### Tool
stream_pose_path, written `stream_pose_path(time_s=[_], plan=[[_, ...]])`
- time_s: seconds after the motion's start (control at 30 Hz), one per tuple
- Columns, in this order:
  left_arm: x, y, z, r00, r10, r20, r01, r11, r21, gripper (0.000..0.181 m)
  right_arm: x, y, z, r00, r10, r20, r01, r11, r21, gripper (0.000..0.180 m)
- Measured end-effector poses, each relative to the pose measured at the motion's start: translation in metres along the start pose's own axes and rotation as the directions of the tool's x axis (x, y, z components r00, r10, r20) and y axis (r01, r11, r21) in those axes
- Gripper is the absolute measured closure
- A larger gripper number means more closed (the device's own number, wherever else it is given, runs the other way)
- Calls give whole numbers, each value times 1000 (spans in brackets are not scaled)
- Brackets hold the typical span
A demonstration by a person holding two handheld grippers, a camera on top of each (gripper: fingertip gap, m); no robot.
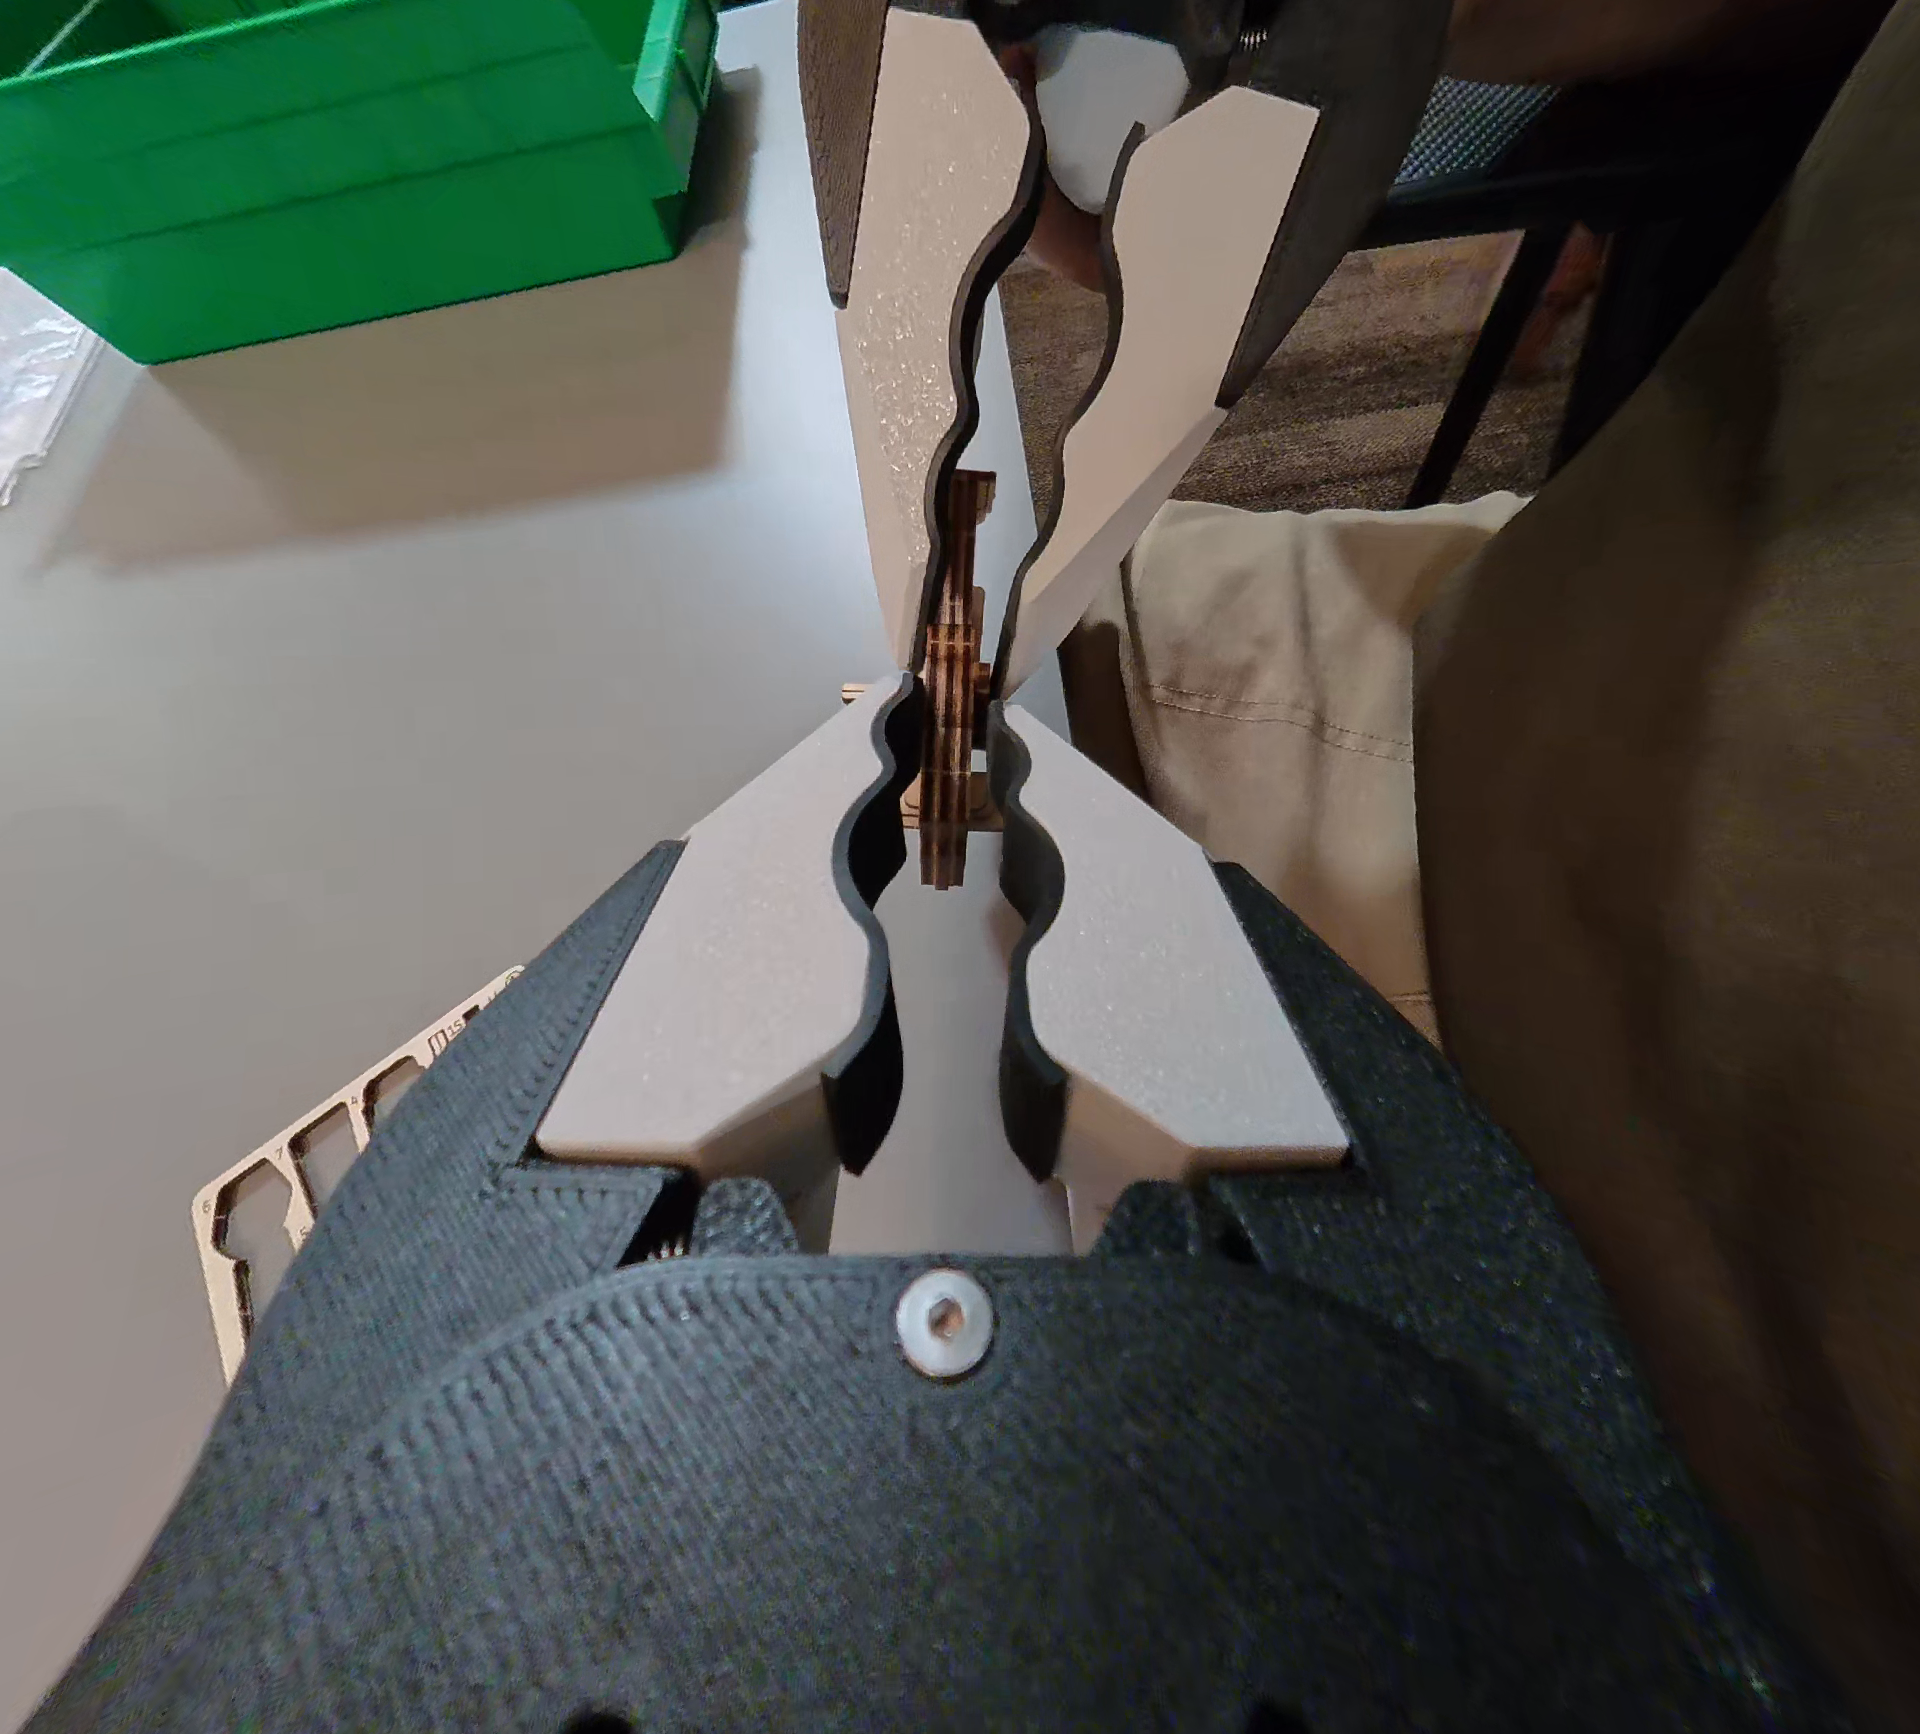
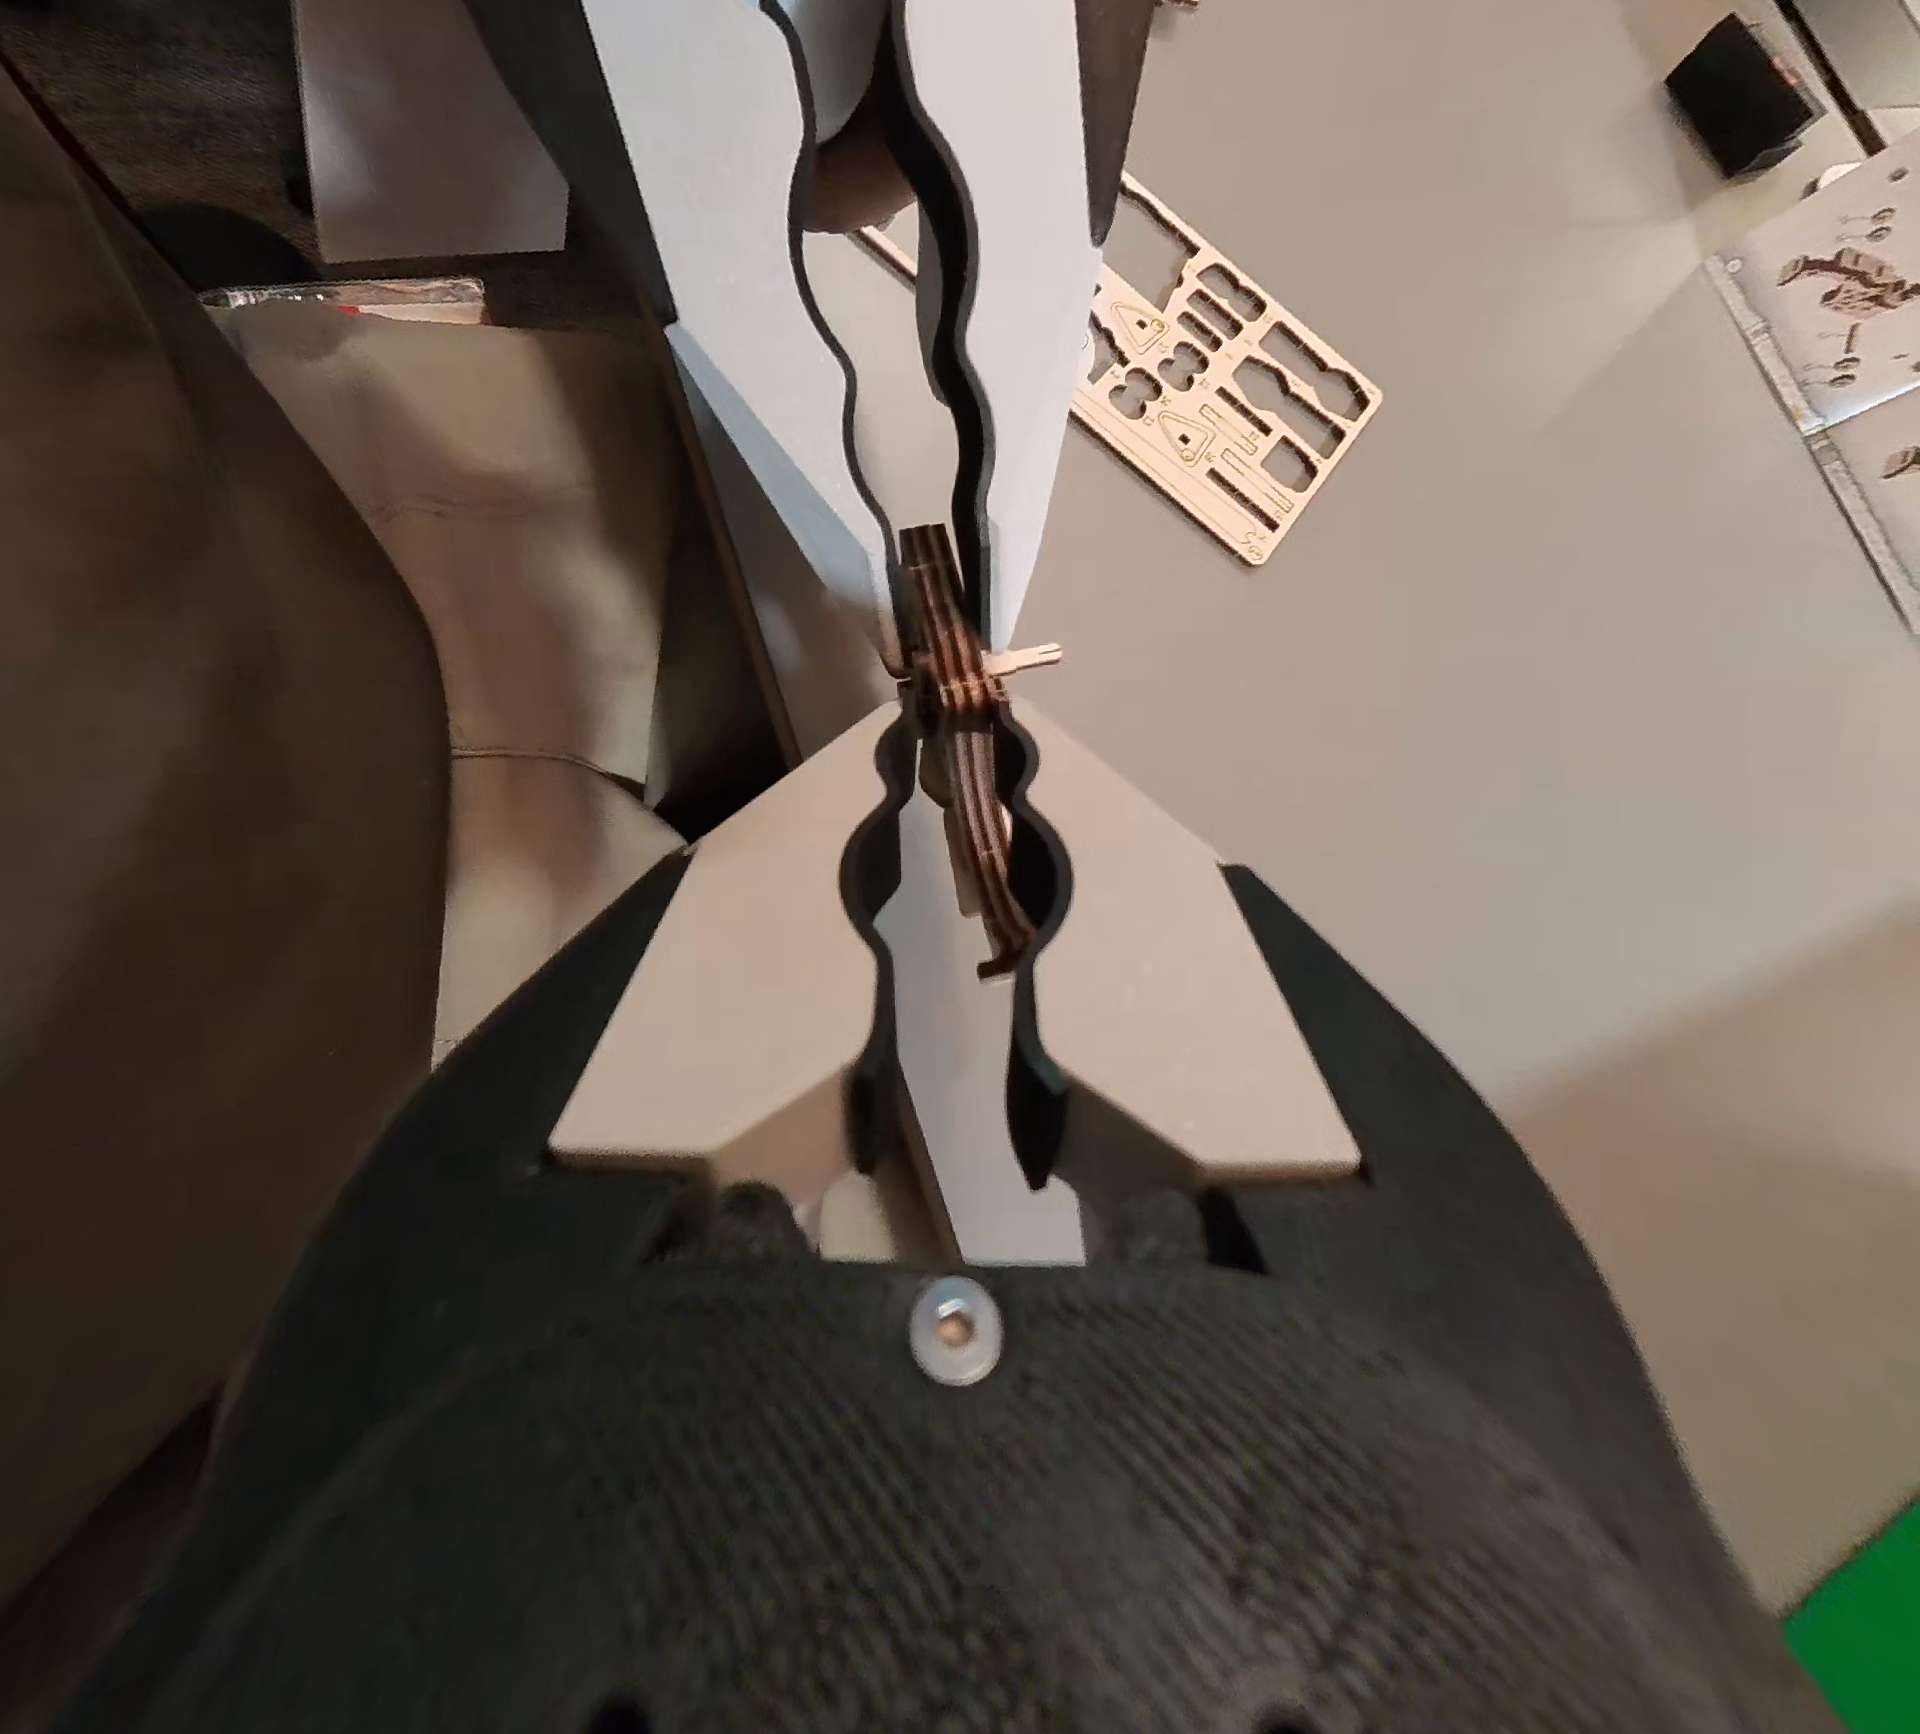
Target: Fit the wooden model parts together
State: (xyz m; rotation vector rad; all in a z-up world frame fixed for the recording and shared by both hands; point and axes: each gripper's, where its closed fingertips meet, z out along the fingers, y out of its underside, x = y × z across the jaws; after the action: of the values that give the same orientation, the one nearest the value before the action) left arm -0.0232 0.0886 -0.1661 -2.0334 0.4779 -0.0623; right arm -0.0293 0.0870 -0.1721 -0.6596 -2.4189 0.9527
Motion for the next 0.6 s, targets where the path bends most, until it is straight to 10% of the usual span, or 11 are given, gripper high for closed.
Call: stream_pose_path(time_s=[0.6], plan=[[-6,1,-1,998,42,50,-44,999,29,160,2,3,0,1000,-19,-13,19,1000,0,169]])
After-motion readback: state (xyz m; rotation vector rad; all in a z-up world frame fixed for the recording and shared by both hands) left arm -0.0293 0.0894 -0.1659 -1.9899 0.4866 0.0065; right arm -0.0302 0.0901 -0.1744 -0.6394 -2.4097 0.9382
